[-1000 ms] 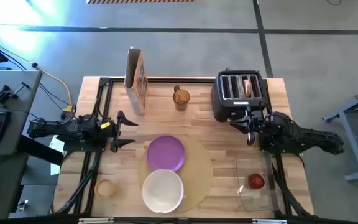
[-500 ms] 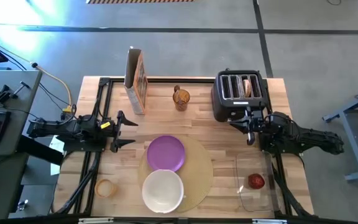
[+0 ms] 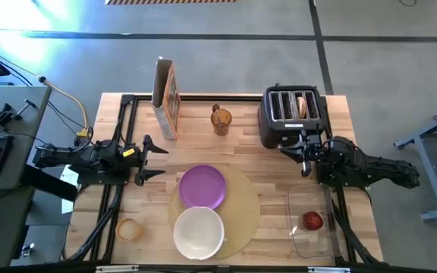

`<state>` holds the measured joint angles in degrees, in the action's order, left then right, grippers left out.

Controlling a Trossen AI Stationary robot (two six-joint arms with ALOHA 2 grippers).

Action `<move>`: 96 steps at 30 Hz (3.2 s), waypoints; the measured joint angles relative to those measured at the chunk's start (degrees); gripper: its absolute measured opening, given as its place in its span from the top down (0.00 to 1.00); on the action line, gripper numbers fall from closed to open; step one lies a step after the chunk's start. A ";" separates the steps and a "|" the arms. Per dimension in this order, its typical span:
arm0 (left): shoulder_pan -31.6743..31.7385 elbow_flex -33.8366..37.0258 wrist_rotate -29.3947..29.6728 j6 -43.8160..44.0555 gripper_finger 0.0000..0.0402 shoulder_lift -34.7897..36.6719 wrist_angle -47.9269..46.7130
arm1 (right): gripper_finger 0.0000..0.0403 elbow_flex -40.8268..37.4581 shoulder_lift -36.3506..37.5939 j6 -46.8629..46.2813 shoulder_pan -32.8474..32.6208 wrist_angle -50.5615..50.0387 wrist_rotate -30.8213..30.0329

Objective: Arrange a breakfast setting

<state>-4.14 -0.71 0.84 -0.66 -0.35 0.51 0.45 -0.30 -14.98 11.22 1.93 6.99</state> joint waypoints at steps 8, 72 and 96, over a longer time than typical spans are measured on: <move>-0.01 -0.01 -0.01 0.02 0.15 0.00 0.00 | 1.00 0.00 0.00 -0.01 -0.01 0.01 0.00; -0.02 -0.01 1.04 0.55 0.15 0.01 1.64 | 1.00 0.01 -0.01 -0.01 -0.01 0.02 0.00; -0.01 0.00 4.13 9.20 0.15 0.00 3.46 | 1.00 0.01 -0.01 1.97 -0.02 0.00 -1.80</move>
<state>-4.15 -0.71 4.97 8.53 -0.35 3.96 0.46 -0.30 -13.02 11.20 1.93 5.19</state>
